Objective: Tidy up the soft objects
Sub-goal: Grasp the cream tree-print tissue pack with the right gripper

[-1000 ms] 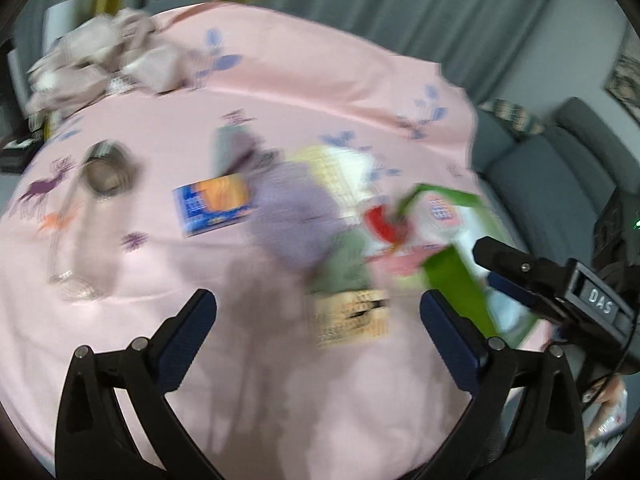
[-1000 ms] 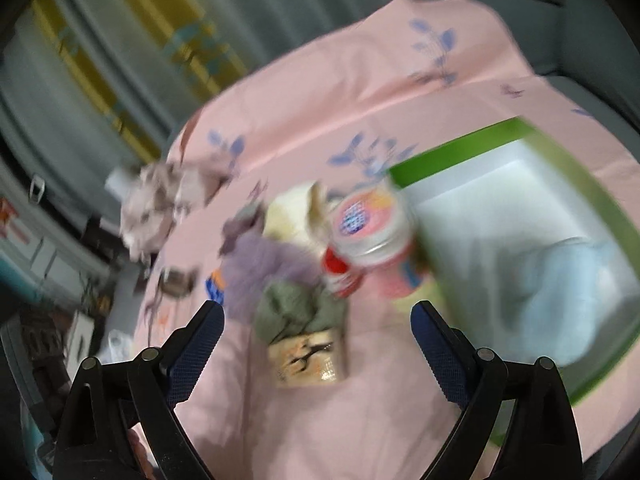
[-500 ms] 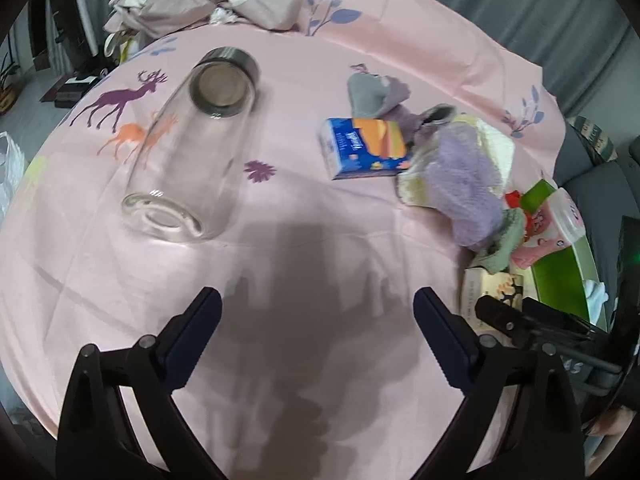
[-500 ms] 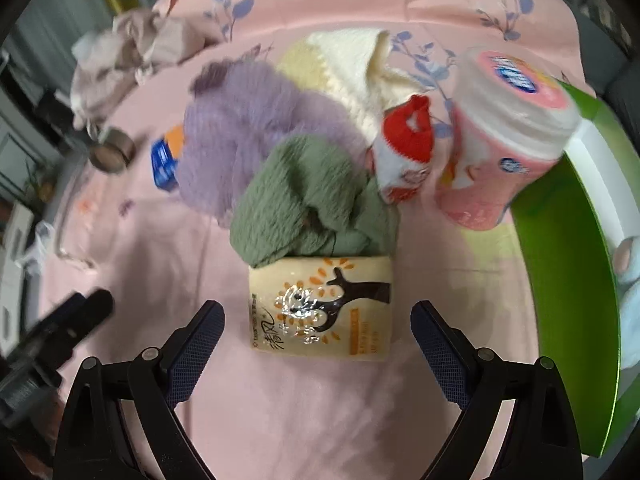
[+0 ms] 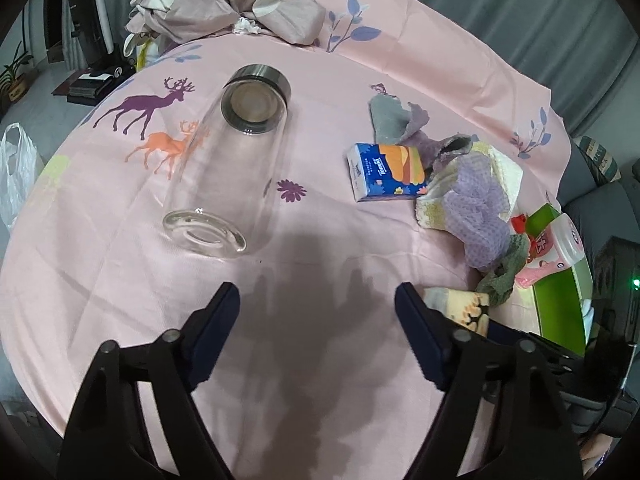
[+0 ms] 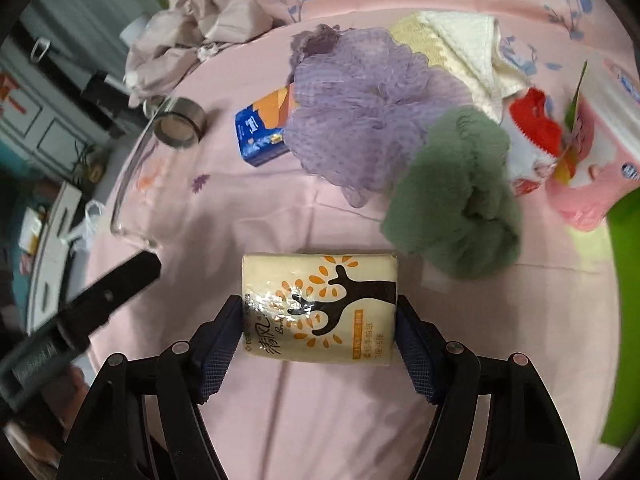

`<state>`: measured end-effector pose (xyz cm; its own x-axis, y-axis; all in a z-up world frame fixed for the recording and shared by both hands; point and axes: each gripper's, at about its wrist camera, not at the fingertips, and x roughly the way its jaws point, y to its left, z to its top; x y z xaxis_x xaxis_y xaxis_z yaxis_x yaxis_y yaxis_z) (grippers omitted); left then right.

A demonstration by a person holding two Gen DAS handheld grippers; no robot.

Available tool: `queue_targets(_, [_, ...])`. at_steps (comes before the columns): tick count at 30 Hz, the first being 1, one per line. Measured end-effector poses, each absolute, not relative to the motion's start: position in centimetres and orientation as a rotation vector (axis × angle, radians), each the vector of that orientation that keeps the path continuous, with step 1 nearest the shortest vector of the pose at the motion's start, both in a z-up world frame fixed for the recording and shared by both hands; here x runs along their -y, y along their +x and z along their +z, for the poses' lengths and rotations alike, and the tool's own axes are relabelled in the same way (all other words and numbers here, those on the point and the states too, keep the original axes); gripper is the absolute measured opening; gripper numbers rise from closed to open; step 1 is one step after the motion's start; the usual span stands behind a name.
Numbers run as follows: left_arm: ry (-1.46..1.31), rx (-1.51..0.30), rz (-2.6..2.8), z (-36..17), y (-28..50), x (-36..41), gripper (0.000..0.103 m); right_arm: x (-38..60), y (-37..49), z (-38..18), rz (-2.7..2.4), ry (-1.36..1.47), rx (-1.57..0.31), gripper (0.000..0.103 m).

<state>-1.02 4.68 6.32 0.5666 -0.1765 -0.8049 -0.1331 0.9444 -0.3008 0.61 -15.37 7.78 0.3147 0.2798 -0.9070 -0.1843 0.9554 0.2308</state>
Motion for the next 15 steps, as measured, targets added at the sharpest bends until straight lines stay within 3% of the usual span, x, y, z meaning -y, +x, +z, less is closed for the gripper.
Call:
queue_targets(4, [-0.345,-0.972,-0.018,6.4,-1.1,-4.6,0.072,14.3,0.3,7.8,0.331,0.067,-1.225,0.076])
queue_targets(10, [-0.381,-0.969,-0.073,6.6,-1.2,-4.5,0.067,16.3,0.1,10.1,0.339,0.138,-1.174,0.086])
queue_targets(12, [-0.412,-0.976,-0.116,6.5,-1.2,-4.3,0.052,17.5,0.0,10.9,0.344,0.196,-1.154,0.086])
queue_targets(15, [-0.445,-0.998,-0.200,6.2,-1.3,-3.3,0.039,18.9,-0.1,11.6,0.345,0.258,-1.121,0.086])
